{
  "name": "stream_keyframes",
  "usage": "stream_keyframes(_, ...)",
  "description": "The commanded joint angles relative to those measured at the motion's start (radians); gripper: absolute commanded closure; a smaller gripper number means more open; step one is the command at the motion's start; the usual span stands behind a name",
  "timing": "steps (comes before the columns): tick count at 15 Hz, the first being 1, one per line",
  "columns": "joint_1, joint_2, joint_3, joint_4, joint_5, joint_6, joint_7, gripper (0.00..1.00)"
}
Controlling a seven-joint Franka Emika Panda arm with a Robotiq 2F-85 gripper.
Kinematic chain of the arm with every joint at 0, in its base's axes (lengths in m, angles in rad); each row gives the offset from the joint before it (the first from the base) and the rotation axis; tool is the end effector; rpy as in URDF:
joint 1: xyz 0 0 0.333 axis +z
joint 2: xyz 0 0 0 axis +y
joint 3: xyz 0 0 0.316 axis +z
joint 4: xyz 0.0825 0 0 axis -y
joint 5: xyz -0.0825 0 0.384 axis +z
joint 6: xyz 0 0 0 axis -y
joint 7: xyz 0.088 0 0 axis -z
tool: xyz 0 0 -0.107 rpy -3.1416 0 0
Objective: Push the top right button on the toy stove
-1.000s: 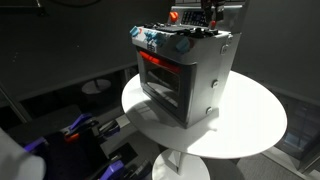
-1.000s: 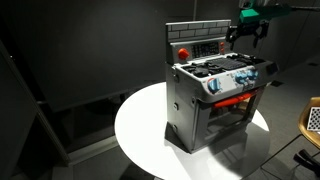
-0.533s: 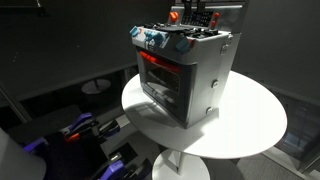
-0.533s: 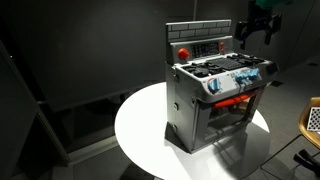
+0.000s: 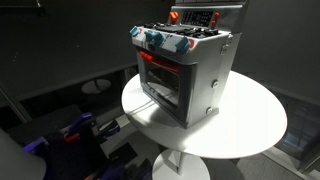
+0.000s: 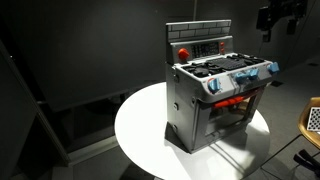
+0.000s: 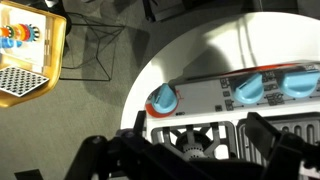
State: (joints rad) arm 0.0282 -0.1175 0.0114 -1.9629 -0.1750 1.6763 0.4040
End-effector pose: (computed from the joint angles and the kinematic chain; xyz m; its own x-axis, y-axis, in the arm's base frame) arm 0.5063 0.0033 0.5129 0.9384 -0.3335 -0.0898 -0.3076 -0.9252 0.2221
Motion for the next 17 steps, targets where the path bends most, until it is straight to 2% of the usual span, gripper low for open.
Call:
stream_keyframes(1, -0.002, -0.121, 0.018, -0.092, 0.013, -0.001, -0.070, 0.00)
stream_keyframes(10, 0.008, -0.336, 0.050, -0.258, 0.020, 0.032, -0.159, 0.00)
stream_keyframes(17, -0.003, -0.344, 0.069, -0.267, 0.007, 0.018, -0.141, 0.00)
